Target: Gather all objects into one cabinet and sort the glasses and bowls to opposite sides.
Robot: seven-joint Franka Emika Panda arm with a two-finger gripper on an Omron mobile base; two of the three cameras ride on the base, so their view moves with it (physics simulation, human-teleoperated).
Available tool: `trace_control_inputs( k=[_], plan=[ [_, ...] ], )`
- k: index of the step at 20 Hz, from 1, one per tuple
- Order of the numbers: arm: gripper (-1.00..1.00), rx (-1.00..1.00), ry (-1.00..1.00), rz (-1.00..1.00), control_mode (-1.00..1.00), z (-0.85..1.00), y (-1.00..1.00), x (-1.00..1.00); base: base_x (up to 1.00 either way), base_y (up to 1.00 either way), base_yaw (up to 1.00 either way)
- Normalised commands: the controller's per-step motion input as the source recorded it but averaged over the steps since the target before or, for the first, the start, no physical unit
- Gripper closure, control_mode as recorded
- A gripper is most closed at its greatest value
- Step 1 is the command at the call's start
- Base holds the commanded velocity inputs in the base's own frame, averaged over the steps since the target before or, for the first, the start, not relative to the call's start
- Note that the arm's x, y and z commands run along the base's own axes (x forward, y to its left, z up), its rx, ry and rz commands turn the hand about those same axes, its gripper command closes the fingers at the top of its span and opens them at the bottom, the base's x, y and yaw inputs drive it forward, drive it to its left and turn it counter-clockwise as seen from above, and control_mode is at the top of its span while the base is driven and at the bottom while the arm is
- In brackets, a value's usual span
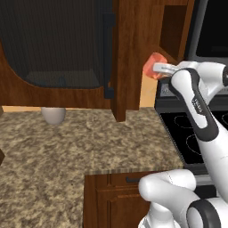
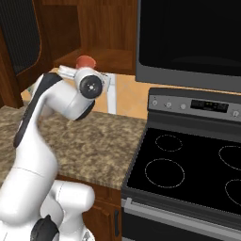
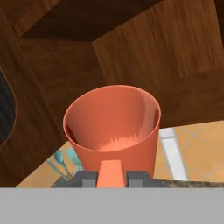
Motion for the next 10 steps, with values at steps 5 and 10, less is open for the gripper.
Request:
trace_control_inputs(
  k=[5, 10],
  plan=[
    [1.00, 0.00, 0.20, 0.07, -1.00, 0.00, -0.08, -0.79, 0.00, 0.00, 0.00],
    [1.00, 0.00, 0.01, 0.01, -1.00, -0.02, 0.00, -0.70, 0.00, 0.00, 0.00]
  ],
)
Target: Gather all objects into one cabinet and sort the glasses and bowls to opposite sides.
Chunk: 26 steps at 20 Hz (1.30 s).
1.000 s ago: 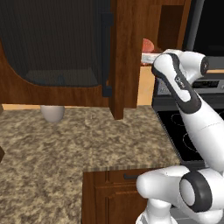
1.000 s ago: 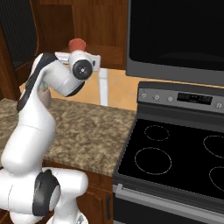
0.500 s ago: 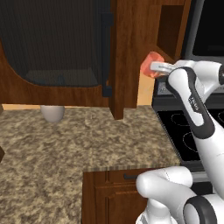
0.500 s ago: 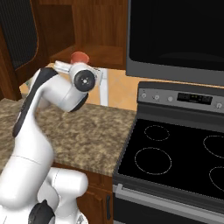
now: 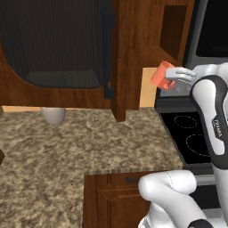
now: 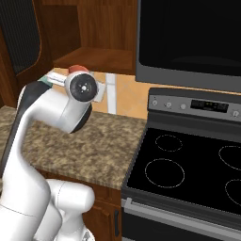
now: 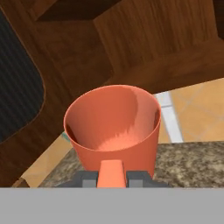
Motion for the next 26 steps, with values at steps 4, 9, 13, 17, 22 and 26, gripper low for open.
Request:
trace_control_inputs(
  k=[4, 9, 13, 17, 22, 26],
  plan=[
    [1.00, 0.00, 0.00, 0.00, -1.00, 0.00, 0.00, -0.07, 0.00, 0.00, 0.00],
    [1.00, 0.00, 0.00, 0.00, 1.00, 0.00, 0.00, -0.07, -0.53, -0.05, 0.09],
    [1.00, 0.00, 0.00, 0.00, 1.00, 0.00, 0.00, 0.00, -1.00, -0.08, 0.17],
    [1.00, 0.00, 0.00, 0.00, 1.00, 0.00, 0.00, 0.00, -1.00, -0.10, 0.16],
    [1.00, 0.00, 0.00, 0.00, 1.00, 0.00, 0.00, 0.00, -0.97, -0.90, 0.15],
    [1.00, 0.00, 0.00, 0.00, 1.00, 0.00, 0.00, 0.00, -0.74, -0.64, 0.06]
  ],
)
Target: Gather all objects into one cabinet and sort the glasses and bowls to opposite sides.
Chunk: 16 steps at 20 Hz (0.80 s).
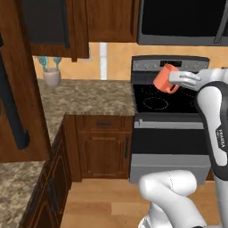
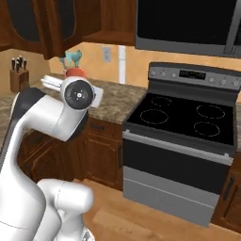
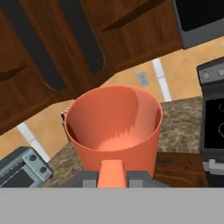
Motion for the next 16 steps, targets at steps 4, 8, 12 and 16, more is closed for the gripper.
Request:
trace_control_inputs(
  k=[4, 8, 12, 16],
  plan=[
    [1.00, 0.00, 0.00, 0.00, 1.00, 0.00, 0.00, 0.00, -0.42, -0.07, 0.56],
    [1.00, 0.00, 0.00, 0.00, 1.00, 0.00, 0.00, 0.00, -0.26, -0.33, 0.63],
    [1.00, 0.00, 0.00, 0.00, 1.00, 0.00, 0.00, 0.00, -0.23, -0.37, 0.62],
    [1.00, 0.00, 0.00, 0.00, 1.00, 0.00, 0.00, 0.00, -0.01, -0.31, 0.63]
  ],
)
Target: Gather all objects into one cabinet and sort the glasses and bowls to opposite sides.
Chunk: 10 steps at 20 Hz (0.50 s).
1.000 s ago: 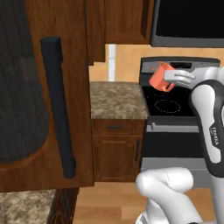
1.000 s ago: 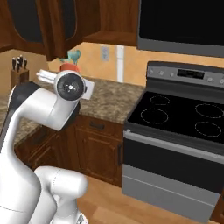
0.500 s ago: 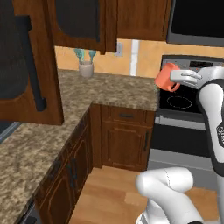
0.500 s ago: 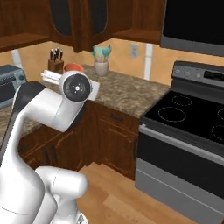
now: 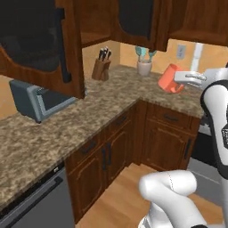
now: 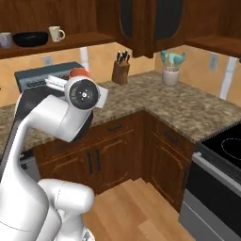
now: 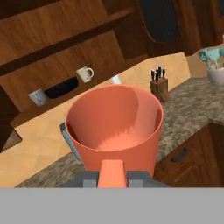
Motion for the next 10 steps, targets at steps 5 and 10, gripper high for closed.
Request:
trace_control_inputs(
  k=[5, 10],
  plan=[
    [1.00, 0.00, 0.00, 0.00, 1.00, 0.00, 0.00, 0.00, 0.10, -0.27, 0.65],
    [1.00, 0.00, 0.00, 0.00, 1.00, 0.00, 0.00, 0.00, 0.16, -0.57, 0.52]
  ],
)
